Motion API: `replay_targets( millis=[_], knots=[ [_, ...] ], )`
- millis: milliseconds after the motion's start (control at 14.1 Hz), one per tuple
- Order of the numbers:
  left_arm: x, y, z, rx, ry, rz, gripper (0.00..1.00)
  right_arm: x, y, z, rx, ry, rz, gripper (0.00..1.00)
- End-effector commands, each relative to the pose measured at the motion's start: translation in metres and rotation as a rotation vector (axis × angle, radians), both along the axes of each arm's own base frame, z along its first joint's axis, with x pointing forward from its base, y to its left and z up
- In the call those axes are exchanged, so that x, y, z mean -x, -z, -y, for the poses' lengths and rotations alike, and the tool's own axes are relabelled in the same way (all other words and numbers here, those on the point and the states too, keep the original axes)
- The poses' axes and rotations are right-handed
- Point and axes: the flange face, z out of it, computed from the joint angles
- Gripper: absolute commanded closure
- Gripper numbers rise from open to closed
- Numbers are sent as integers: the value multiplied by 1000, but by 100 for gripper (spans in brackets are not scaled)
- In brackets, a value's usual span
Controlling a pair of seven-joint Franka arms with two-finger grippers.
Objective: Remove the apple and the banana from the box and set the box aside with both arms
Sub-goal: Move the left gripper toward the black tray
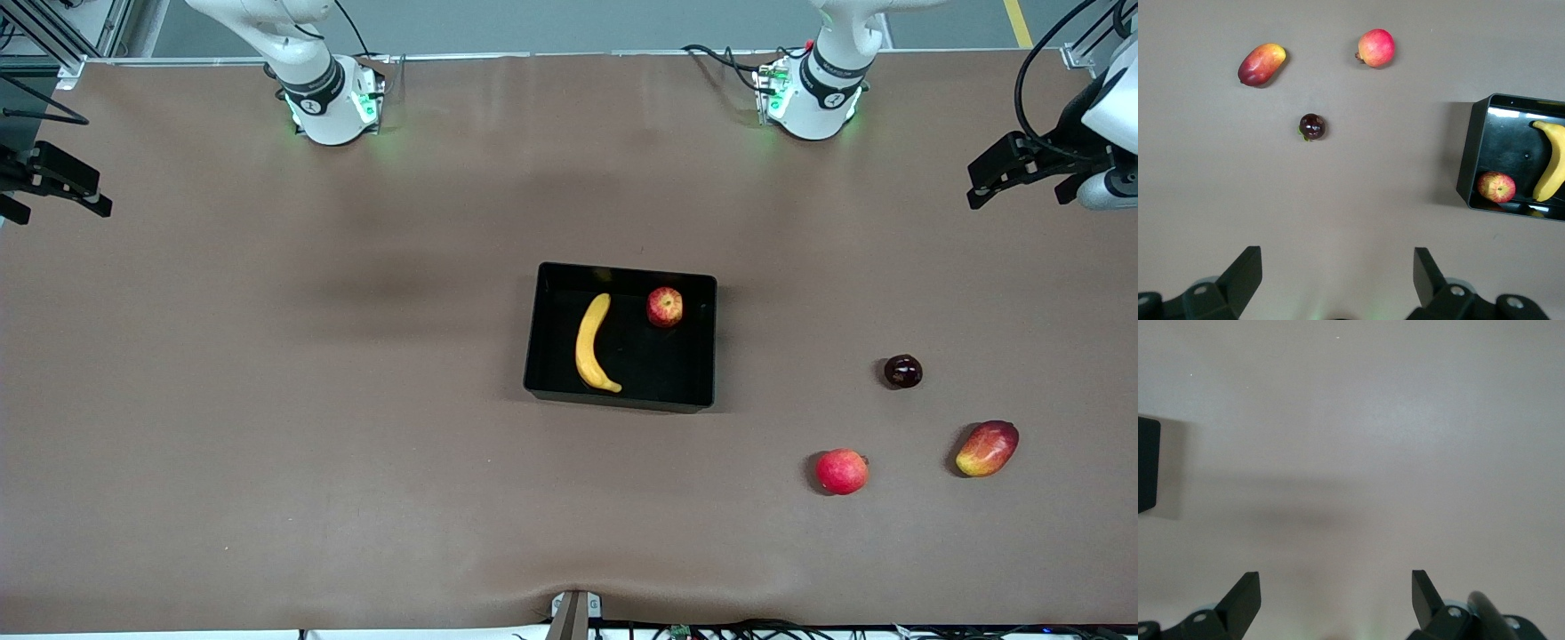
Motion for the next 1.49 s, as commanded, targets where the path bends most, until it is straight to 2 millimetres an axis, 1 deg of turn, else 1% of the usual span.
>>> replay_targets(
  millis=[0,283,425,496,567,638,708,779,850,992,1062,1133,1204,1275,1417],
  knots=[
    [2,-5,0,7,1,-6,0,1,-2,-3,-9,-3,-1,0],
    [2,-4,2,4,1,-7,0,1,-2,-2,-9,-1,-1,0],
    [-2,2,7,-16,14,-16,0,1,-2,-3,-10,-3,-1,0],
    [-2,4,18,-20,32,-20,0,1,-2,-3,-9,-3,-1,0],
    [-6,13,25,-20,43,-35,0,1,-2,-3,-10,-3,-1,0],
    [-8,22,40,-18,60,-47,0,1,-2,-2,-10,-1,-1,0],
    [-13,35,51,-18,66,-61,0,1,-2,-2,-10,-1,-1,0],
    [-14,45,67,-18,81,-57,0,1,-2,-2,-11,-1,-2,0],
    [-13,55,83,-17,59,-50,0,1,-2,-2,-11,-1,-2,0],
    [-11,82,113,-16,11,-29,0,1,-1,-2,-18,1,-3,0],
    [-11,95,124,-12,8,-21,0,1,-1,-2,-23,1,-3,0],
    [-11,114,132,-9,19,-17,0,1,-1,-1,-23,2,-3,0],
    [-6,140,150,-5,44,-8,0,1,-1,-2,-24,2,-3,0],
    [2,161,170,5,42,15,0,1,-1,-2,-24,2,-3,0],
    [5,194,190,27,35,27,0,1,-1,-2,-25,2,-4,0]
  ],
)
